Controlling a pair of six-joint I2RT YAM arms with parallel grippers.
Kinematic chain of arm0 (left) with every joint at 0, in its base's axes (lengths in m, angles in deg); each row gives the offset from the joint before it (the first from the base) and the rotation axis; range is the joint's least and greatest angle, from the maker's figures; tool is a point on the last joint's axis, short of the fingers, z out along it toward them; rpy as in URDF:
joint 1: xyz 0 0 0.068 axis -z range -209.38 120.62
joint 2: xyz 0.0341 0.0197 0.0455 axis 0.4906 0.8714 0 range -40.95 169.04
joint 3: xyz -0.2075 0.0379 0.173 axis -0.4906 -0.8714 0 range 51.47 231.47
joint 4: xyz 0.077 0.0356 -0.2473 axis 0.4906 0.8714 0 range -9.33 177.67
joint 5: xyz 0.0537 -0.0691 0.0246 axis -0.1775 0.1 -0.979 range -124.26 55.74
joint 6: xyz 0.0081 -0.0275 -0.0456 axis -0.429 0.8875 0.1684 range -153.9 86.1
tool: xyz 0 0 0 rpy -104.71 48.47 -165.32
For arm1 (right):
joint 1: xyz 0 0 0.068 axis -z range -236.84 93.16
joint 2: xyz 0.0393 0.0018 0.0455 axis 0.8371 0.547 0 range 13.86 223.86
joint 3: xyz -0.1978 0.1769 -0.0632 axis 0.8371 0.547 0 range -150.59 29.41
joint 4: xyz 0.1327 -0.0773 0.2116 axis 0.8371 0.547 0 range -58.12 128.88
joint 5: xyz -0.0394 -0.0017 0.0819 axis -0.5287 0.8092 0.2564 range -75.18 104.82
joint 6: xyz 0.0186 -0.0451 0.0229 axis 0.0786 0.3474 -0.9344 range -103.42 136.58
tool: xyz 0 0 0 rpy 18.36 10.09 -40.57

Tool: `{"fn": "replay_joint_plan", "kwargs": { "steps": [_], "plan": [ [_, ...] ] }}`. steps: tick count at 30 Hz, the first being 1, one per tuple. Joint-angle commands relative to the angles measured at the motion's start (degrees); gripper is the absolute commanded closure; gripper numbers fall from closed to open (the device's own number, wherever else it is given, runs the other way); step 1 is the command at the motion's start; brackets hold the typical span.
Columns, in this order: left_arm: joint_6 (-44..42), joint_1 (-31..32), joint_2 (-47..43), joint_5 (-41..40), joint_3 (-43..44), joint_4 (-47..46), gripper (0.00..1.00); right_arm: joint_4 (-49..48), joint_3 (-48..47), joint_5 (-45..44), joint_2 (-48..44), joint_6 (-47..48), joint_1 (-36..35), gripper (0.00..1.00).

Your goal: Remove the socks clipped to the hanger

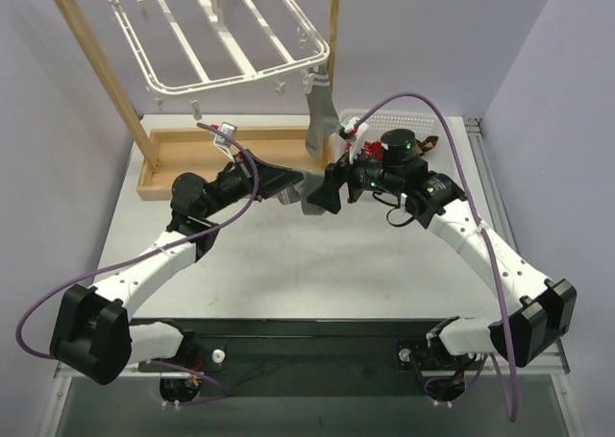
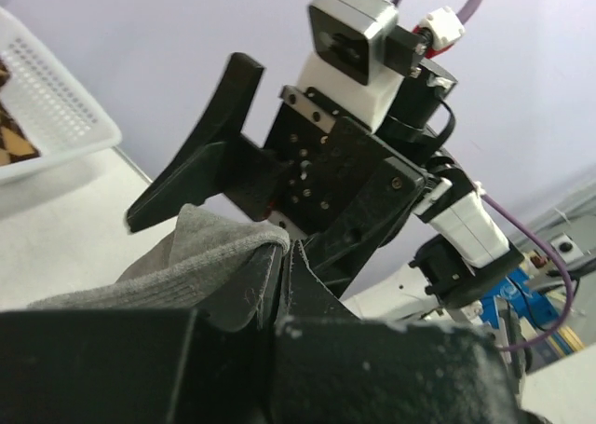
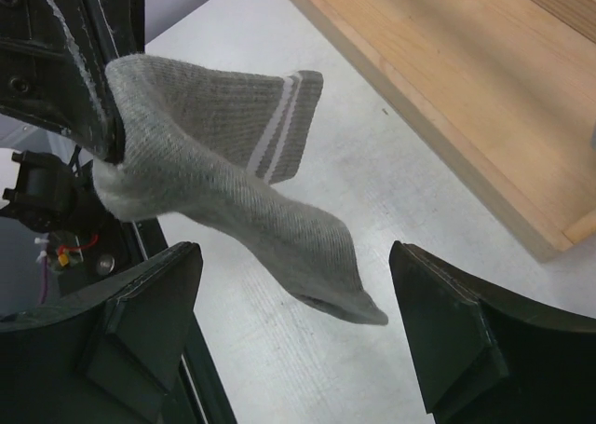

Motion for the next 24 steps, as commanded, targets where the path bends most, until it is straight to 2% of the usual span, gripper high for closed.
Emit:
{"fn": "replay_joint_plan", "kwargs": {
  "steps": [1,5,8,9,10,13,14,16,17,21,24],
  "plan": [
    [1.9,3.0,2.6,4.1,5.5,-5.8,1.00,-2.4,-0.7,6.7,-0.8,1.8,-0.8,0.16],
    [1.8,4.8,4.2,3.8,7.2,-6.0,1.00,-9.0,4.7,9.7,-4.3,0.3,-0.8,0.23],
    [1.4,5.3,5.1,3.3,7.8,-5.6,1.00,-10.2,5.6,7.4,-4.6,-1.7,-0.6,0.73],
    [1.2,5.3,5.1,3.0,7.6,-5.5,1.00,-10.1,5.3,6.7,-4.3,-1.9,-0.6,0.97],
    [0.9,5.2,4.7,1.7,7.5,-5.0,0.99,-9.9,5.1,6.0,-4.2,-2.2,-0.6,1.00],
    [-2.5,5.1,1.6,-2.5,6.2,-2.7,0.82,-8.2,4.5,2.2,-3.0,-2.5,-0.3,1.00],
    [-5.2,5.1,0.6,-3.8,6.0,-0.1,0.60,-7.5,4.4,1.6,-2.9,-2.5,-0.1,1.00],
    [-8.3,5.0,-2.8,-6.9,5.7,3.6,0.52,-6.9,3.9,-1.7,-2.0,-3.0,0.7,1.00],
    [-11.3,4.9,-4.0,-8.2,5.5,7.8,0.43,-6.5,3.5,-2.6,-1.6,-3.5,1.2,1.00],
    [-16.7,4.3,-9.6,-14.3,4.4,16.7,0.16,-2.6,-0.1,-11.4,1.6,-4.7,4.2,1.00],
    [-20.0,4.1,-12.6,-17.0,4.4,21.0,0.16,0.6,-4.9,-19.5,5.8,-4.2,6.0,1.00]
  ]
}}
